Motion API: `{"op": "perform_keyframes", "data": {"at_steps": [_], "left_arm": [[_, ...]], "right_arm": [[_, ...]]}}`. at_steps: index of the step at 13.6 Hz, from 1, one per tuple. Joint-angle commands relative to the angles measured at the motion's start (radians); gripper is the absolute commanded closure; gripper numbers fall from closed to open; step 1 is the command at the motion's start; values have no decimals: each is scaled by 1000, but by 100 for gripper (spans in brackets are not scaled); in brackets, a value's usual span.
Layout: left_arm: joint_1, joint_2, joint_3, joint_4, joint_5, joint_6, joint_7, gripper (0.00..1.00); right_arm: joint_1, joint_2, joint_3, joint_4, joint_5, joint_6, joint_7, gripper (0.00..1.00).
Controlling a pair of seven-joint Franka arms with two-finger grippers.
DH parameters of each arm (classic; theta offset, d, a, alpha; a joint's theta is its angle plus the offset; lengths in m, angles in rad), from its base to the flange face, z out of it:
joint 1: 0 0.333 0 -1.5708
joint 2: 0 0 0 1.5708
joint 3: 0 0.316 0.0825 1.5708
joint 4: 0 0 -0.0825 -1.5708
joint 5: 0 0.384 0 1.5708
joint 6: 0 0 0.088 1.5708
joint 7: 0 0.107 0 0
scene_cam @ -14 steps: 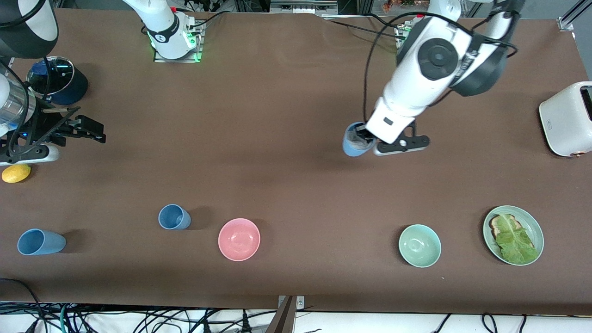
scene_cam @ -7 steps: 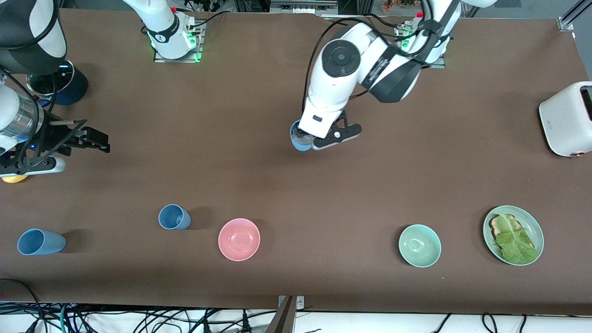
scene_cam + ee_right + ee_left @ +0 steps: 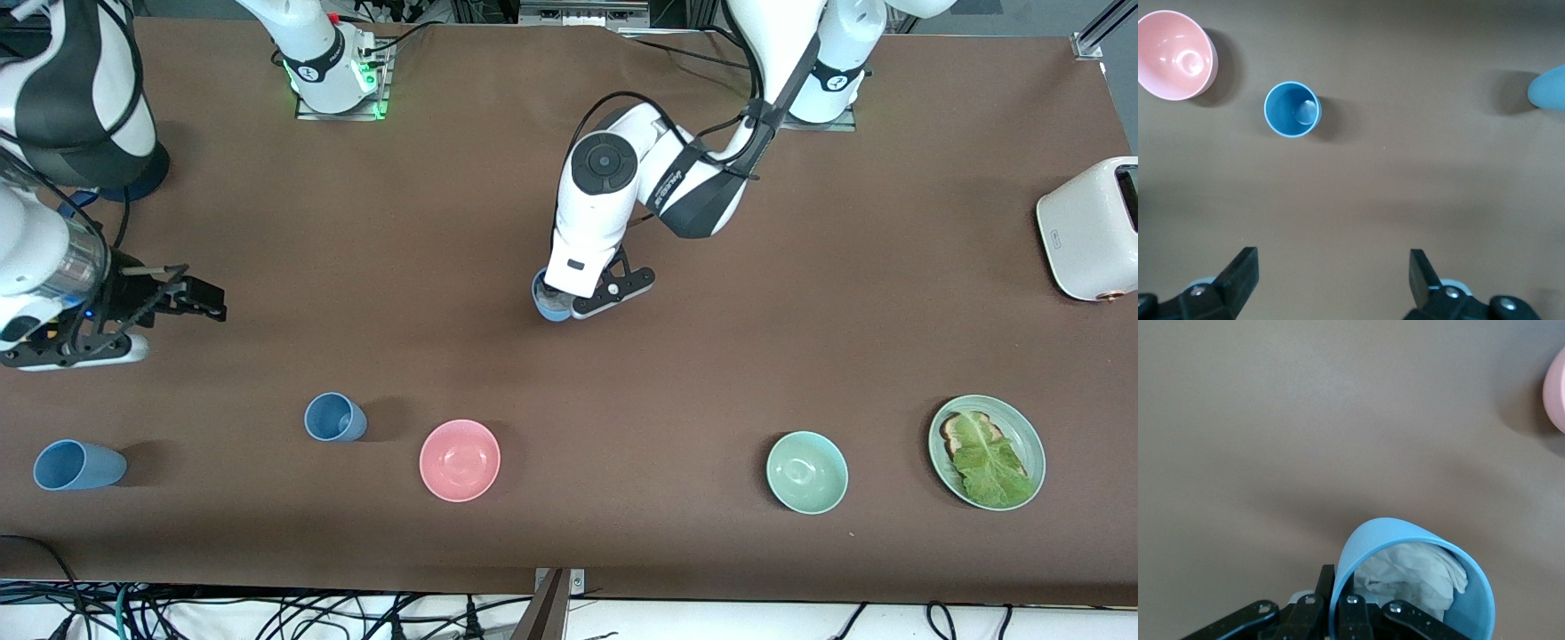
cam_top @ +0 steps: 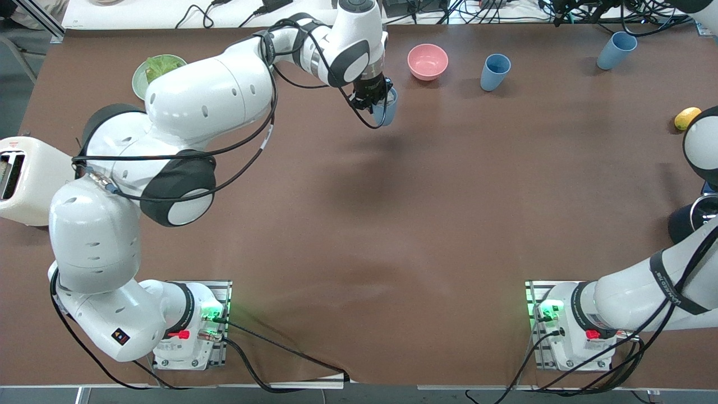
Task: Stack blue cups with both arms
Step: 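Hold the tissue cup with the left gripper while the right gripper reaches the small cup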
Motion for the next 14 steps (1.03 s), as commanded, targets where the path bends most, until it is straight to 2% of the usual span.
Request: {"op": "perform_keyframes", "data": {"at_steps": [1, 4, 9, 13, 14], "left_arm": [[-12, 74, 13, 48, -3, 56, -13, 100], [-12, 126, 16, 48, -1, 127, -8, 100], [-12, 174, 33, 51, 0, 131, 4, 100], [-12, 179, 37, 51, 0, 144, 5, 100], [-10, 179, 37, 52, 0, 145, 11, 87]], "right_arm": [[-1, 40, 1, 0, 14, 54, -10, 0], [-1, 80, 2, 0, 15, 102, -12, 0], [12, 120, 1, -64, 15, 224, -4, 0], [18, 173, 2, -71, 17, 317, 5, 0], [18, 189, 2, -71, 17, 338, 5, 0]]}}
